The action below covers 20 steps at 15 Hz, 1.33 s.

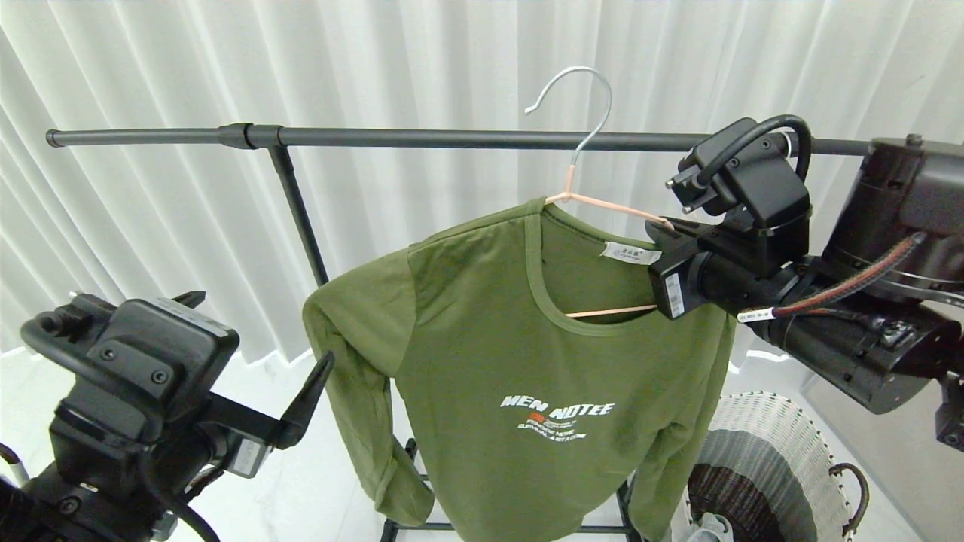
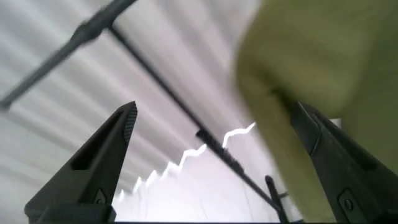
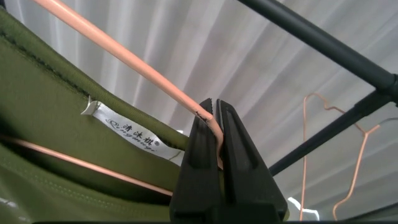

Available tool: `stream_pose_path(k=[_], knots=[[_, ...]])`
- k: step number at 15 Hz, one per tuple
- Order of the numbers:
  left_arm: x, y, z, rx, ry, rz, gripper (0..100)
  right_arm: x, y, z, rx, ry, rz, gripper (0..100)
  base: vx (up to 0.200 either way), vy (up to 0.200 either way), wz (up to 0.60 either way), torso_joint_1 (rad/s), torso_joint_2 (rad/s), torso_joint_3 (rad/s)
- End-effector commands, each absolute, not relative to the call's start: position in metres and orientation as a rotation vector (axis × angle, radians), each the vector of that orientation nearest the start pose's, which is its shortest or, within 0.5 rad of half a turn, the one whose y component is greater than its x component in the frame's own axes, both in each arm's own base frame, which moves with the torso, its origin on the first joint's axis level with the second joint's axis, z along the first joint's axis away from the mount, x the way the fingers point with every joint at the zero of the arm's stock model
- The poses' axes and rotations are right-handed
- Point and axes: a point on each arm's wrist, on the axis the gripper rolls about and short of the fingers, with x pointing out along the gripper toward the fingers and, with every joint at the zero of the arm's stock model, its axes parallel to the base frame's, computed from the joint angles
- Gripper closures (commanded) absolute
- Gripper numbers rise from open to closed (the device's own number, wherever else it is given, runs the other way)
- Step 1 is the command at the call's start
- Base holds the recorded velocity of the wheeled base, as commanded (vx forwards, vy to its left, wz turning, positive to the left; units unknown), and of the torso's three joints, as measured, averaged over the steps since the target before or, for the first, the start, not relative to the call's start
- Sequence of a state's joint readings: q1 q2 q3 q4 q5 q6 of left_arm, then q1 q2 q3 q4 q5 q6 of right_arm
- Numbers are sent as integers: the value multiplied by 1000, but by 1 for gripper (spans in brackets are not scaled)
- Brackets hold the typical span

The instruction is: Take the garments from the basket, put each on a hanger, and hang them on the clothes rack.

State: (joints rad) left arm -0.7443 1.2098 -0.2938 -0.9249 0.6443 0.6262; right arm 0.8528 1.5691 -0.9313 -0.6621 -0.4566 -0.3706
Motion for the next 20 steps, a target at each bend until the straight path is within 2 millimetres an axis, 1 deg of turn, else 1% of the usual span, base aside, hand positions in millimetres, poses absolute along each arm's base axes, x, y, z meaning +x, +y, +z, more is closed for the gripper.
stream_pose_path(k=[1,3,6,9,11,15,18,20], knots=[[134,-90,180,590,17,-37,0,190,209,262,-344,-104,401,100,0,0,0,0,0,0],[139,-92,175,568,44,-41,0,184,210,266,-334,-116,417,100,0,0,0,0,0,0],[140,-94,173,568,33,-110,0,181,209,268,-328,-127,425,100,0,0,0,0,0,0],[139,-94,174,564,28,-115,0,177,209,268,-329,-127,434,100,0,0,0,0,0,0],[134,-91,174,559,16,-139,0,179,209,268,-329,-126,426,100,0,0,0,0,0,0],[109,-77,162,599,-45,-339,0,182,207,268,-329,-125,415,100,0,0,0,0,0,0],[110,-79,160,605,-41,-373,0,180,208,270,-323,-131,424,100,0,0,0,0,0,0],[115,-81,159,594,-27,-391,0,171,212,273,-317,-144,455,100,0,0,0,0,0,0]])
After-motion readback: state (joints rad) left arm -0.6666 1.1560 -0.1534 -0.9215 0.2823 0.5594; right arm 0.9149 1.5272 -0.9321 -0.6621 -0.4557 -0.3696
